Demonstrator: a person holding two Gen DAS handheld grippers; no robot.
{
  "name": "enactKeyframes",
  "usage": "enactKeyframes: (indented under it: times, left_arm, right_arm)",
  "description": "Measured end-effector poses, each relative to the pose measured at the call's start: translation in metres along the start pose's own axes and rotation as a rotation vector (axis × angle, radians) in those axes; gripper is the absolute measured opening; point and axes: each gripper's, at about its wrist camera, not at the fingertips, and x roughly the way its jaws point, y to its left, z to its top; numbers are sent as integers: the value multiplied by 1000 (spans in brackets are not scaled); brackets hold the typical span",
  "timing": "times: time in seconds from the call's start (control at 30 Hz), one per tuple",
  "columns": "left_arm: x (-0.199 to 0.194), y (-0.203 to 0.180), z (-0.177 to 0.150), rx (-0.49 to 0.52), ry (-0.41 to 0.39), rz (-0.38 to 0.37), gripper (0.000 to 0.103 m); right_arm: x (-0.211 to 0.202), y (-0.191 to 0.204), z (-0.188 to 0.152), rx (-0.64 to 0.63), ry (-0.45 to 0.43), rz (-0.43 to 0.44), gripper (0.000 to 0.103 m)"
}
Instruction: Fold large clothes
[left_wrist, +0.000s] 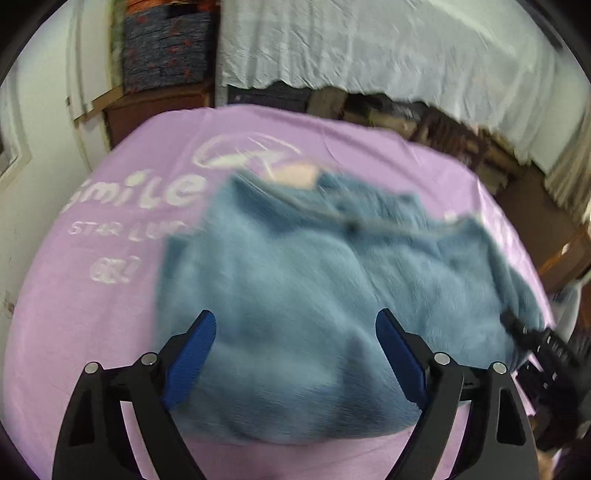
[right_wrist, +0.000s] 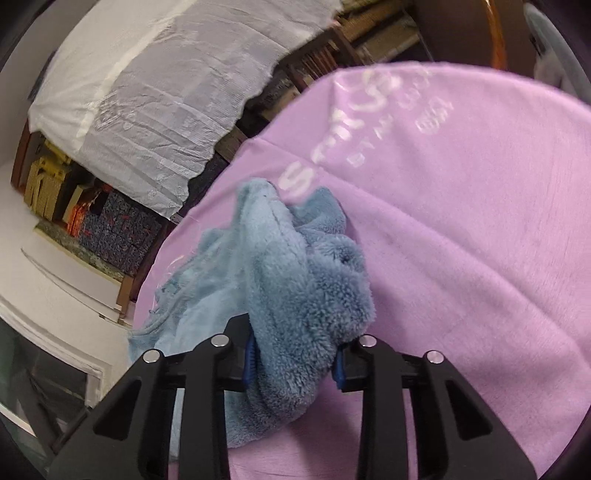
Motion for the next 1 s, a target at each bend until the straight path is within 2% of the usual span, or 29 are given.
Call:
enactKeyframes:
  times: [0.07, 0.13, 0.3, 0.4, 0.47, 0.57, 0.67, 0.8, 0.9, 0.97, 1.0]
  left_arm:
    - [-6, 22, 7, -42, -17, 16, 89]
    - [-6, 39, 11, -87, -7, -11, 89]
    - [-11, 68, 18, -178, 11, -134, 89]
    - [-23, 63, 18, -167, -4, -221, 90]
    - [-29, 57, 18, -157, -8, -305, 92]
    - [-34, 41, 16, -133, 8, -449, 98]
    - [-28, 20, 14, -93, 49, -529, 98]
    - [-20, -6, 18, -52, 86, -557, 98]
    - [-10, -20, 26, -14, 112, -544, 98]
    - [4, -24, 32, -7, 132, -504, 97]
    - [10, -20, 35, -20, 129, -493, 93]
  right_arm:
    - [-10, 23, -2, -94, -52, -15, 27]
    - [-19, 54, -9, -211, -105, -23, 26]
    - [-31, 128, -51, -535, -178, -15, 25]
    - [-34, 150, -85, -715, -193, -10, 26]
    - [-34, 158, -101, -806, -194, -8, 26]
    - [-33, 162, -107, -837, -176, 3, 26]
    - [-31, 158, -109, -843, -143, 13, 26]
    - [-30, 159, -120, -891, -127, 20, 26]
    - [-30, 161, -127, -927, -120, 32, 27]
    - [-29, 162, -131, -956, -109, 37, 27]
    - [-28, 163, -133, -973, -104, 38, 29]
